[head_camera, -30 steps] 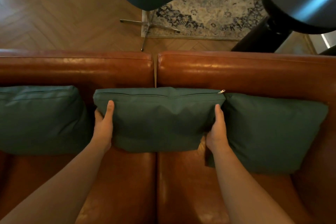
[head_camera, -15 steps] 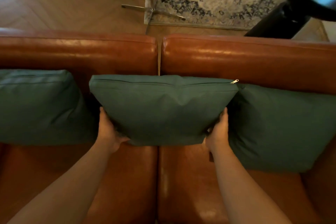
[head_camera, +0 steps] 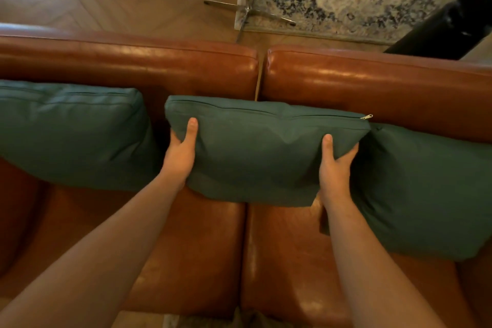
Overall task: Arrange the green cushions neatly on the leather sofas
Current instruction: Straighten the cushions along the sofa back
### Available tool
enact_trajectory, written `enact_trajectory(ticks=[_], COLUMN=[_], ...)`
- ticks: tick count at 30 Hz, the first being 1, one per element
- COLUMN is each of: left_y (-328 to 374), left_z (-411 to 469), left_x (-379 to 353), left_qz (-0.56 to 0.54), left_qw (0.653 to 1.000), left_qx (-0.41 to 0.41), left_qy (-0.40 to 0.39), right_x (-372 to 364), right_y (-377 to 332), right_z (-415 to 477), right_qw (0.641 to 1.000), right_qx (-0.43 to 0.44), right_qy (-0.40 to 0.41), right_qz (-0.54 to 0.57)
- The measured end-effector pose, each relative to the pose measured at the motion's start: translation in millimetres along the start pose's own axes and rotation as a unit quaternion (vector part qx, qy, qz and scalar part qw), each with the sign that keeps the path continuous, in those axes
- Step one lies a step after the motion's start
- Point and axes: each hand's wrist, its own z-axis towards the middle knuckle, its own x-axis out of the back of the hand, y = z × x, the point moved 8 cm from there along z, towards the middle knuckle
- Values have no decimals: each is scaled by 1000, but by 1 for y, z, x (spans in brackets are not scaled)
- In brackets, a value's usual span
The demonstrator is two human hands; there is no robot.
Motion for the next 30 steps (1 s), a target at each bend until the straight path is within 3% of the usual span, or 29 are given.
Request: enact_trajectory(ticks=[3, 5, 6, 8, 9, 11, 13, 17, 20, 23, 27, 30], left_y=[32, 52, 65, 83, 81, 71, 66, 76, 90, 86, 84, 90], left_z=[-10, -30, -42, -58, -57, -46, -35, -28, -43, -45, -19, -15], left_x=[12, 28, 26, 1, -14, -27, -20, -12, -23, -36, -7, -3], left_qz=[90, 171, 241, 414, 490, 581, 618, 653, 647, 674, 677, 659], left_qw=[989, 956, 921, 813, 764, 722, 708, 687, 678, 645, 675, 695], left_qx=[-84, -168, -236, -373, -402, -375, -341, -316, -347, -359, -290, -285], left_qy=[79, 168, 194, 171, 122, 36, 4, -24, 7, -27, -29, -37], right_x=[15, 11, -5, -54, -77, -99, -93, -48, -39, -35, 1, 18], right_y=[-27, -59, -71, -78, -72, -58, -53, -62, -70, -68, -67, -74], right_z=[-8, -33, -45, -63, -68, -68, -58, -30, -24, -20, 8, 24], right_qw=[981, 935, 904, 842, 812, 762, 744, 746, 762, 771, 775, 773], right_qx=[78, 215, 281, 344, 337, 295, 277, 217, 194, 178, 142, 135], right_qy=[96, 140, 117, 3, -55, -127, -139, -106, -111, -129, -123, -125], right_qz=[-147, -245, -301, -416, -474, -562, -591, -620, -607, -597, -603, -608])
